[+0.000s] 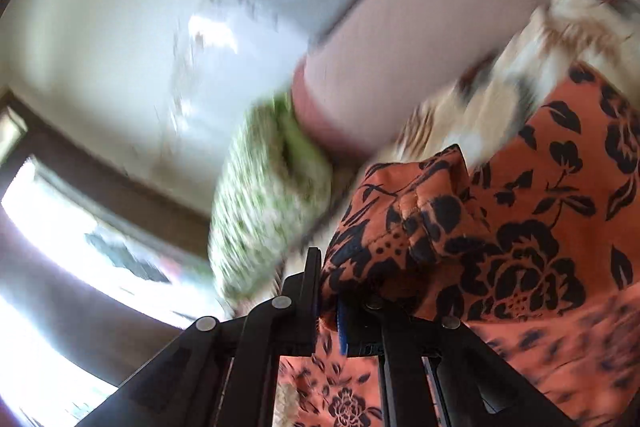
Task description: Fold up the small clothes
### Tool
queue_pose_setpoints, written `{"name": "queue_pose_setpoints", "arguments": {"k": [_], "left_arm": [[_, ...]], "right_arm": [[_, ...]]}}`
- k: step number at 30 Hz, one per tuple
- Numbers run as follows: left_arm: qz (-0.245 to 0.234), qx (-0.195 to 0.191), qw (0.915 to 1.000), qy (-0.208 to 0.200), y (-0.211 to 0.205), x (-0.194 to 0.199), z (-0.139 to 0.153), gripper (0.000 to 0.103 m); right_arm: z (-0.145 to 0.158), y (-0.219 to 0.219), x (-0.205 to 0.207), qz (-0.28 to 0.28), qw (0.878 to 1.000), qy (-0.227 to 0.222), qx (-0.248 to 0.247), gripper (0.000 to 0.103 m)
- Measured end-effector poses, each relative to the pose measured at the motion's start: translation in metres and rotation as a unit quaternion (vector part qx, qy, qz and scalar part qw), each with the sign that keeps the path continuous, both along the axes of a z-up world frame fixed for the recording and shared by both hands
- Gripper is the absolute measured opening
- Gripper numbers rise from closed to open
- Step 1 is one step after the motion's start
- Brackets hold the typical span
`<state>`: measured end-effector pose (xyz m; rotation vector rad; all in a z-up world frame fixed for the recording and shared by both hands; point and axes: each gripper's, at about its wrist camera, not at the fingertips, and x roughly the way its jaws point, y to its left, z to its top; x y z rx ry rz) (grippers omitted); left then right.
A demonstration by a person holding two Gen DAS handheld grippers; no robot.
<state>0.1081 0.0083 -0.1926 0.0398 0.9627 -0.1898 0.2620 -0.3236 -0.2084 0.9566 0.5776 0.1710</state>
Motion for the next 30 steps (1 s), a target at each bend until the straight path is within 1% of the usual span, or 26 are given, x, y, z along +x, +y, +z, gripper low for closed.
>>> {"name": "queue_pose_setpoints", "arguments": {"k": [1,3,4,5,6,7,8,9,11,13,15,17,18,19,21,23,24,26,28,30], "left_arm": [[0.008,0.004,1.0000,-0.003,0.007,0.001,0.000,0.103],[0.018,0.016,0.9997,-0.008,0.016,0.002,0.000,0.103],[0.020,0.024,0.9995,-0.011,0.019,0.003,-0.001,0.103],[0.021,0.034,0.9991,-0.013,0.022,0.005,-0.001,0.103],[0.022,0.043,0.9987,-0.016,0.024,0.007,-0.002,0.103],[0.025,0.051,0.9982,-0.020,0.027,0.010,-0.001,0.103],[0.028,0.055,0.9978,-0.023,0.029,0.013,0.000,0.103],[0.030,0.053,0.9979,-0.024,0.031,0.017,0.000,0.103],[0.033,0.037,0.9985,-0.023,0.033,0.029,0.004,0.103],[0.033,0.022,0.9989,-0.024,0.030,0.039,0.007,0.103],[0.029,0.007,0.9992,-0.028,0.019,0.053,0.007,0.103],[0.019,-0.010,0.9996,-0.020,0.003,0.072,0.004,0.103],[0.015,-0.014,0.9997,-0.015,-0.006,0.085,-0.001,0.103],[0.014,-0.014,0.9998,-0.010,-0.013,0.094,-0.005,0.103],[0.014,-0.017,0.9996,0.014,-0.027,0.120,-0.022,0.103],[0.021,-0.010,0.9992,0.032,-0.038,0.146,-0.040,0.101],[0.023,-0.007,0.9989,0.040,-0.042,0.155,-0.048,0.099],[0.019,-0.017,0.9977,0.062,-0.051,0.176,-0.062,0.085],[0.015,-0.018,0.9967,0.077,-0.061,0.192,-0.070,0.082],[0.012,-0.015,0.9955,0.093,-0.073,0.209,-0.079,0.079]], "right_arm": [[-0.008,0.022,0.016,0.019,0.999,0.022,-0.018,0.011],[-0.025,0.060,0.038,0.062,0.996,0.058,-0.032,0.015],[-0.035,0.079,0.047,0.091,0.992,0.080,-0.044,0.027],[-0.042,0.098,0.055,0.122,0.986,0.100,-0.056,0.049],[-0.048,0.110,0.050,0.142,0.983,0.102,-0.055,0.064],[-0.049,0.120,0.048,0.162,0.981,0.090,-0.049,0.075],[-0.050,0.128,0.032,0.170,0.981,0.080,-0.049,0.075],[-0.046,0.129,0.030,0.179,0.980,0.066,-0.051,0.075],[-0.036,0.112,0.016,0.190,0.980,0.031,-0.040,0.075],[-0.027,0.089,-0.002,0.172,0.985,0.007,-0.028,0.075],[-0.025,0.055,-0.020,0.145,0.989,-0.003,-0.024,0.075],[-0.031,0.013,-0.045,0.111,0.994,-0.001,-0.014,0.075],[-0.034,0.000,-0.054,0.101,0.995,0.002,-0.010,0.075],[-0.041,-0.019,-0.067,0.087,0.996,0.010,-0.008,0.075],[-0.047,-0.045,-0.090,0.073,0.997,0.025,-0.009,0.075],[-0.059,-0.064,-0.102,0.058,0.998,0.037,-0.007,0.075],[-0.064,-0.074,-0.111,0.053,0.998,0.040,-0.004,0.075],[-0.076,-0.093,-0.124,0.039,0.998,0.044,0.008,0.075],[-0.087,-0.110,-0.133,0.026,0.998,0.045,0.020,0.075],[-0.098,-0.116,-0.130,0.018,0.998,0.053,0.034,0.075]]}}
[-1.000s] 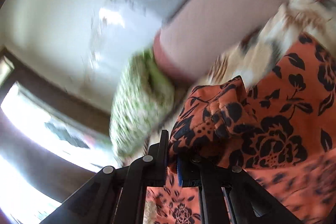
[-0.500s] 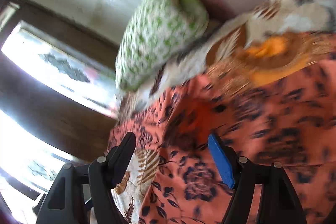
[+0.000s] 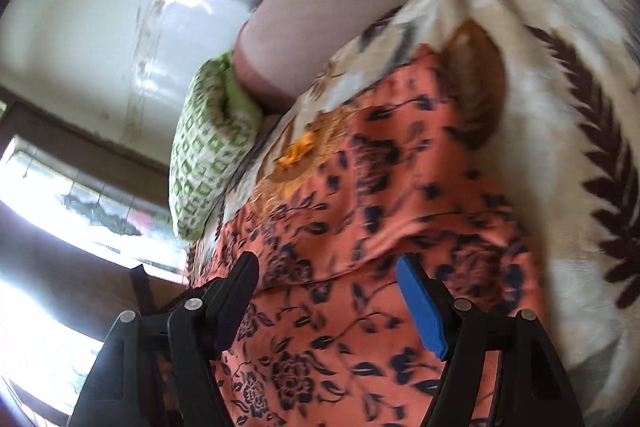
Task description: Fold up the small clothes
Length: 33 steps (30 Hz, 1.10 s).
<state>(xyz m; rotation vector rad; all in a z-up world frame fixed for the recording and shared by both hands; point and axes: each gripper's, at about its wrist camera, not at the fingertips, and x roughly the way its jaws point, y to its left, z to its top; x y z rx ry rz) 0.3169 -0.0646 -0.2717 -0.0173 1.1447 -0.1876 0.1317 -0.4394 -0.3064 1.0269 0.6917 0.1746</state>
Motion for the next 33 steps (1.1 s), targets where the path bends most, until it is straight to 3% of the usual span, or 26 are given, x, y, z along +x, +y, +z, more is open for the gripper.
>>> {"name": "queue_pose_setpoints", "arguments": {"k": [3,4,6,8,11,16,18,20,22,24,25,26,33], "left_arm": [[-0.007,0.005,0.9998,0.019,-0.010,0.014,-0.013,0.065],[-0.009,0.007,0.9994,0.033,-0.013,0.018,-0.019,0.052],[-0.003,0.013,0.9995,0.029,-0.014,0.020,-0.021,0.045],[-0.009,0.003,0.9996,0.027,-0.014,0.020,-0.017,0.019],[-0.004,-0.001,0.9995,0.033,-0.012,0.025,-0.013,0.011],[-0.001,-0.008,0.9996,0.028,-0.011,0.035,-0.003,0.010],[0.000,0.000,0.9995,0.031,-0.009,0.037,-0.004,0.015],[0.001,0.007,0.9992,0.039,-0.009,0.038,-0.008,0.054],[-0.005,0.005,0.9994,0.033,-0.009,0.036,-0.011,0.058],[-0.013,0.014,0.9994,0.028,-0.014,0.034,-0.012,0.046],[-0.015,0.014,0.9994,0.028,-0.016,0.035,-0.013,0.016],[-0.012,0.015,0.9993,0.033,-0.017,0.036,-0.015,0.010],[-0.024,0.038,0.9988,-0.020,-0.020,0.040,0.010,0.006]], "right_arm": [[0.001,0.000,0.009,0.010,1.000,0.003,0.015,0.075],[0.004,0.002,0.012,0.017,1.000,0.000,0.014,0.075],[0.009,0.004,0.015,0.023,1.000,-0.001,-0.001,0.075],[0.011,0.003,0.017,0.016,1.000,0.006,-0.024,0.075],[0.002,-0.005,0.020,-0.002,0.999,0.026,-0.025,0.075],[-0.016,-0.022,0.019,-0.037,0.998,0.050,0.028,0.075],[-0.020,-0.028,0.018,-0.047,0.996,0.053,0.047,0.075],[-0.022,-0.031,0.018,-0.053,0.996,0.054,0.053,0.075],[-0.023,-0.031,0.020,-0.052,0.996,0.056,0.051,0.075],[-0.023,-0.028,0.022,-0.046,0.996,0.059,0.046,0.075],[-0.023,-0.027,0.023,-0.043,0.996,0.061,0.043,0.075],[-0.023,-0.026,0.023,-0.041,0.996,0.061,0.040,0.075],[-0.019,-0.027,0.023,-0.044,0.997,0.058,0.028,0.075]]}}
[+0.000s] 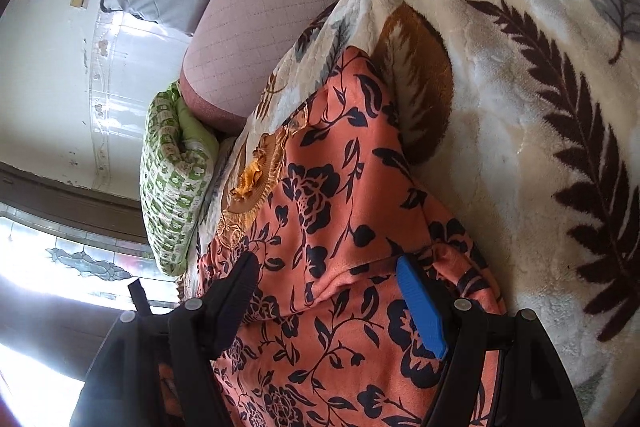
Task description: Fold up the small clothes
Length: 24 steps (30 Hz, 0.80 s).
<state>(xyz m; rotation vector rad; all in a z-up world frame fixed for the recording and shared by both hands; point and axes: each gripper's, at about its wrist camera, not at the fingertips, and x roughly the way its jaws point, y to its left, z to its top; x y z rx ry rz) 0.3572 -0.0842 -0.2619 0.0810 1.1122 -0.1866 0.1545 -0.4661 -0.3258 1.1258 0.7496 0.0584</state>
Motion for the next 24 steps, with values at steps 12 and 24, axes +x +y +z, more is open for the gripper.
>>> {"name": "queue_pose_setpoints", "arguments": {"k": [12,24], "left_arm": [[-0.017,0.073,0.9919,-0.102,0.010,0.015,0.049,0.009],[0.040,0.058,0.9963,-0.049,0.087,-0.019,0.034,0.046]], "right_arm": [[0.005,0.000,0.004,-0.010,0.999,-0.039,-0.003,0.075],[-0.016,0.015,0.024,0.020,1.000,0.003,-0.007,0.075]]}}
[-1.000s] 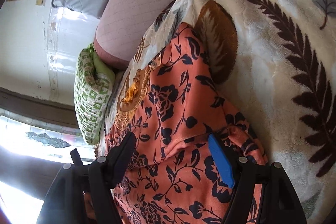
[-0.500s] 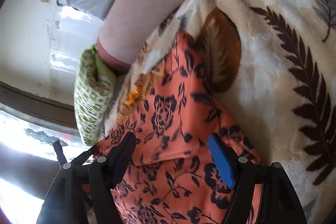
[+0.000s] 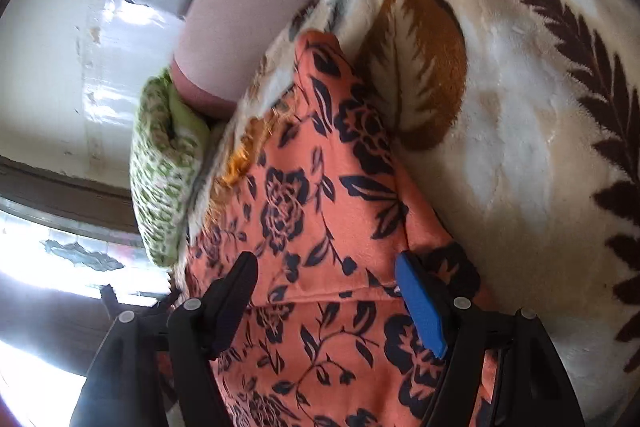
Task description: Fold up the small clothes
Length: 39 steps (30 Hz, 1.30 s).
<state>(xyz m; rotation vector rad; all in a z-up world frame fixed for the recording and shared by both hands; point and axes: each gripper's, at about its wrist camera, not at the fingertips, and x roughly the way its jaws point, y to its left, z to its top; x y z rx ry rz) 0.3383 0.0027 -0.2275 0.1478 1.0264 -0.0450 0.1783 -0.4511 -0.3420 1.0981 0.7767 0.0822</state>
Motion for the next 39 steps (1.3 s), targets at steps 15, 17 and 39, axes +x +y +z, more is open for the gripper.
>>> {"name": "queue_pose_setpoints", "arguments": {"k": [15,17,39], "left_arm": [[0.401,-0.187,0.8967,0.008,0.348,-0.075,0.019,0.061],[0.425,-0.215,0.8791,0.014,0.363,-0.074,0.009,0.061],[0.450,-0.317,0.8333,-0.048,0.355,-0.010,-0.062,0.032]], "right_arm": [[0.027,0.069,0.005,0.093,0.990,-0.067,-0.077,0.075],[0.028,0.075,0.006,0.103,0.988,-0.071,-0.092,0.075],[0.020,0.079,0.018,0.114,0.982,-0.061,-0.136,0.075]]}}
